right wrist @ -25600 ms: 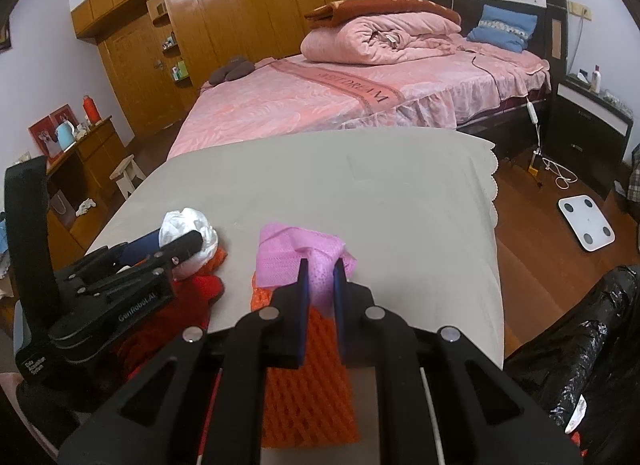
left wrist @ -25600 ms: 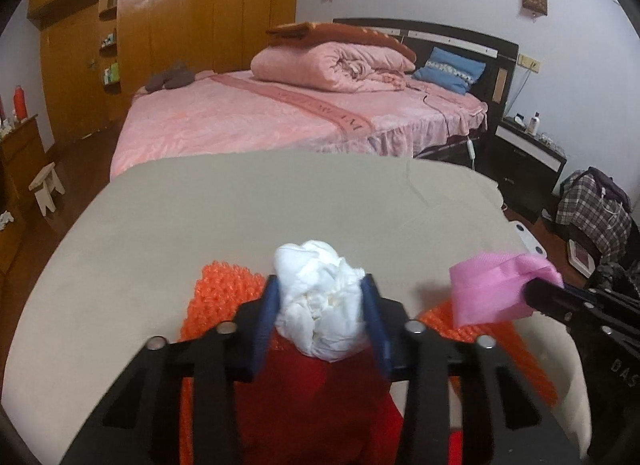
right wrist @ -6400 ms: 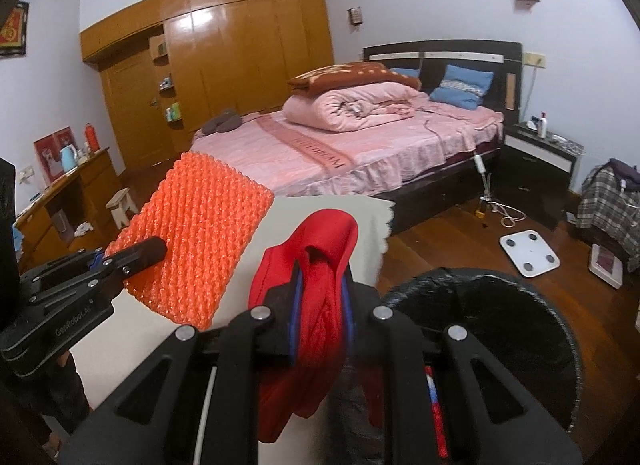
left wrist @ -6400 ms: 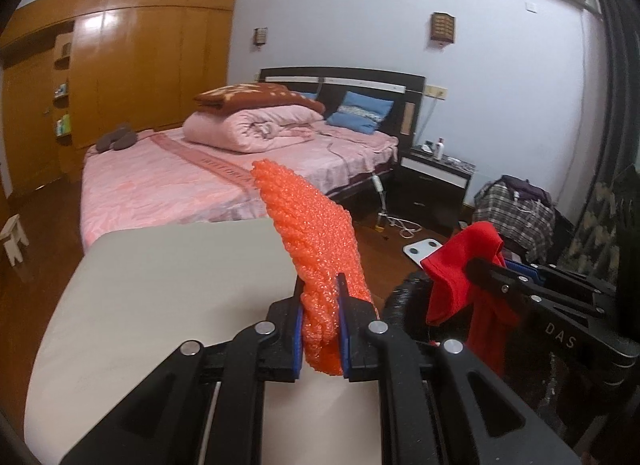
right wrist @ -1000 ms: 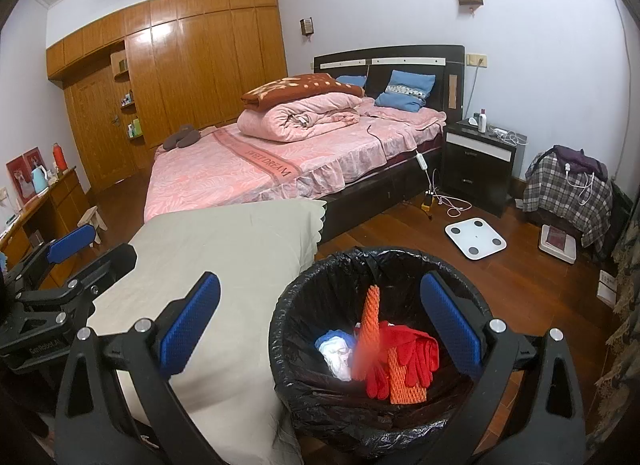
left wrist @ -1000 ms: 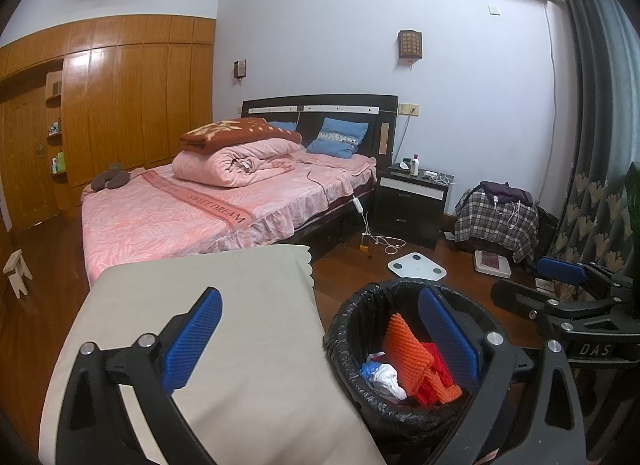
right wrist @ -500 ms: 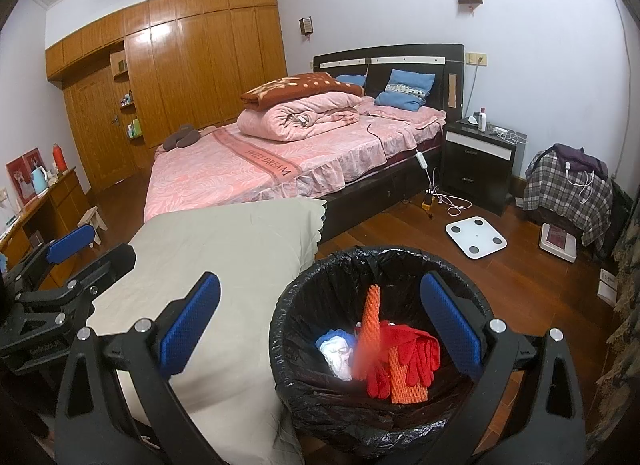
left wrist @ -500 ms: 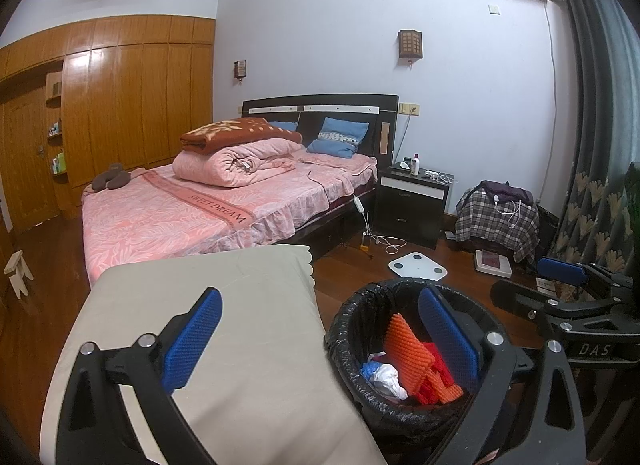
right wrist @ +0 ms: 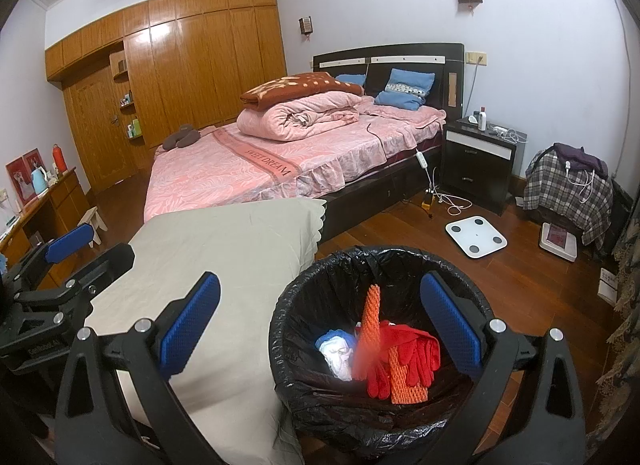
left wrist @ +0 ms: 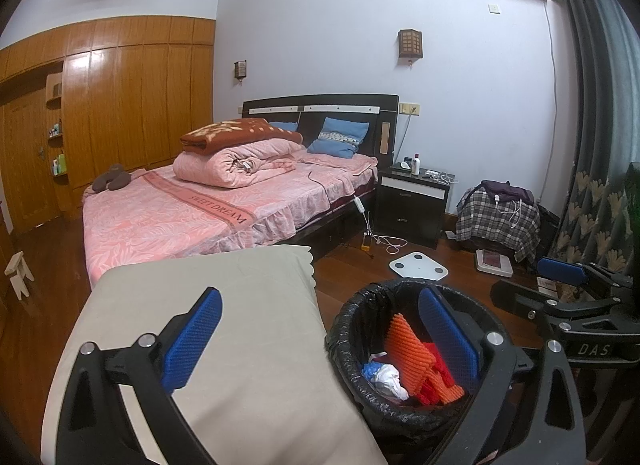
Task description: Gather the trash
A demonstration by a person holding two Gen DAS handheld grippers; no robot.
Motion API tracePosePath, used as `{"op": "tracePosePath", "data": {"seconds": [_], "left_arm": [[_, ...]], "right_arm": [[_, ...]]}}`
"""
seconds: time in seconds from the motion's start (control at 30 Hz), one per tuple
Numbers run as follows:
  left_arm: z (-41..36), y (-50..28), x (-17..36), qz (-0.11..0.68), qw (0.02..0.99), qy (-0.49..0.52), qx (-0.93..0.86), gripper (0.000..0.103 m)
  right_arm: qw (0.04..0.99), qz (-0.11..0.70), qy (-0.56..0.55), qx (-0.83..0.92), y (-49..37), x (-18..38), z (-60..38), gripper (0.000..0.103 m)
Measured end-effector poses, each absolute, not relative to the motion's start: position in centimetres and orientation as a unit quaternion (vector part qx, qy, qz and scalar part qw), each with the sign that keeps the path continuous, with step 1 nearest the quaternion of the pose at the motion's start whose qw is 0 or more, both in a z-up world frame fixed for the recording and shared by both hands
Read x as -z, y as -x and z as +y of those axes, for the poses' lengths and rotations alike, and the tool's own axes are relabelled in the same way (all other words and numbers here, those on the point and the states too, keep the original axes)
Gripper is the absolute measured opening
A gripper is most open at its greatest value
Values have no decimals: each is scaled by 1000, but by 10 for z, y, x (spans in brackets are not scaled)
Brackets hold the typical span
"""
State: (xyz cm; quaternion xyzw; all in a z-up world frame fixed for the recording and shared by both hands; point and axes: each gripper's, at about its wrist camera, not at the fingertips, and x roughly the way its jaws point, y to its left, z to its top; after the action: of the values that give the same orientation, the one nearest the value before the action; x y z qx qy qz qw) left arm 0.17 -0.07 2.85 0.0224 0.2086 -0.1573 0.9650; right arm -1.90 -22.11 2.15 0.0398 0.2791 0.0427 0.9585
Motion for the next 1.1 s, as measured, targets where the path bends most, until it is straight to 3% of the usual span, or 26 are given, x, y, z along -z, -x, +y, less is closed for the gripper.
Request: {"op": "tracePosePath", "data": {"seconds": [1.1], "left_arm": [[0,-1,-28,211,964,-23,157,97]], "right_arm": [[957,282,-42,-43,18,-21,-222,97]]}}
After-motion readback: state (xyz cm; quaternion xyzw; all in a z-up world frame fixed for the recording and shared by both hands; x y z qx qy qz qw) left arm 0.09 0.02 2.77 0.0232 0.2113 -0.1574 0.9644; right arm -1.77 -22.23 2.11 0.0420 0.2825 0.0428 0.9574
